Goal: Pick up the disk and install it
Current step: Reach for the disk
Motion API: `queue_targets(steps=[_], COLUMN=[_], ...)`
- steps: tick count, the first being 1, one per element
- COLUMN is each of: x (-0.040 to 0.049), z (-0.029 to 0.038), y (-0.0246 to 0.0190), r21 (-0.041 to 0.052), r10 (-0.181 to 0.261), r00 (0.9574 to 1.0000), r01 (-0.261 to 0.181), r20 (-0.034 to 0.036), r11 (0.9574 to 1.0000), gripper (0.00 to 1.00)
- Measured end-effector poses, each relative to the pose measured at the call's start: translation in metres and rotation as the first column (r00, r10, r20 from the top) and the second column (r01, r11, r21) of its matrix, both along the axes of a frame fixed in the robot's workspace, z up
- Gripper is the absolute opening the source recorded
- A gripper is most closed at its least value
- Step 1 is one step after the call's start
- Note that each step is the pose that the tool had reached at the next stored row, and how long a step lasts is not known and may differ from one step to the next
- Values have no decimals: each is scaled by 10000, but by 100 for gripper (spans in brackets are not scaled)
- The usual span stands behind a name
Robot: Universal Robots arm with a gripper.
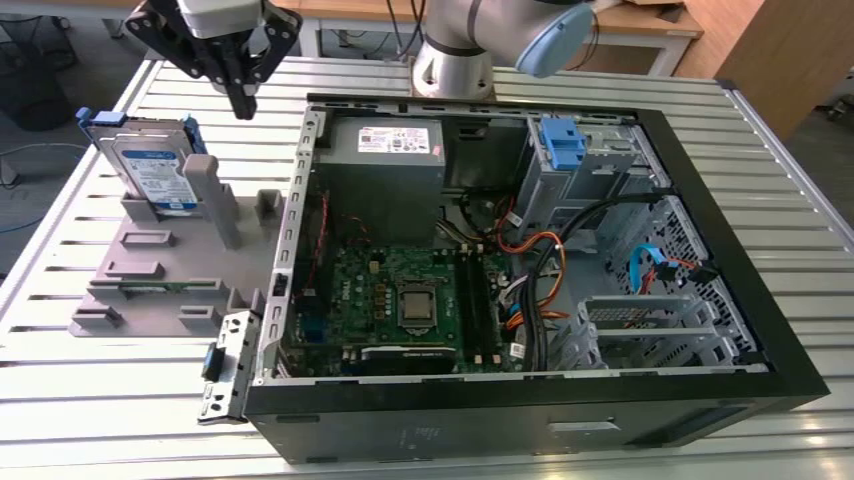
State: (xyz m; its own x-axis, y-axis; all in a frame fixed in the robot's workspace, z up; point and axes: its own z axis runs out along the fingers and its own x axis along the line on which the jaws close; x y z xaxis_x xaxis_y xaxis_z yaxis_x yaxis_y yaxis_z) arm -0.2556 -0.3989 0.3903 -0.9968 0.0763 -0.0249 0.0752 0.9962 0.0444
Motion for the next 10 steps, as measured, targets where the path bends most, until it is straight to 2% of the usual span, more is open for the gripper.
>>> queue_targets(steps=[10], x=[-85], z=[0], y=[0], r21=[0], r10=[1], r00=[10000], r01=[-1], r20=[1], r11=[10000], gripper=[11])
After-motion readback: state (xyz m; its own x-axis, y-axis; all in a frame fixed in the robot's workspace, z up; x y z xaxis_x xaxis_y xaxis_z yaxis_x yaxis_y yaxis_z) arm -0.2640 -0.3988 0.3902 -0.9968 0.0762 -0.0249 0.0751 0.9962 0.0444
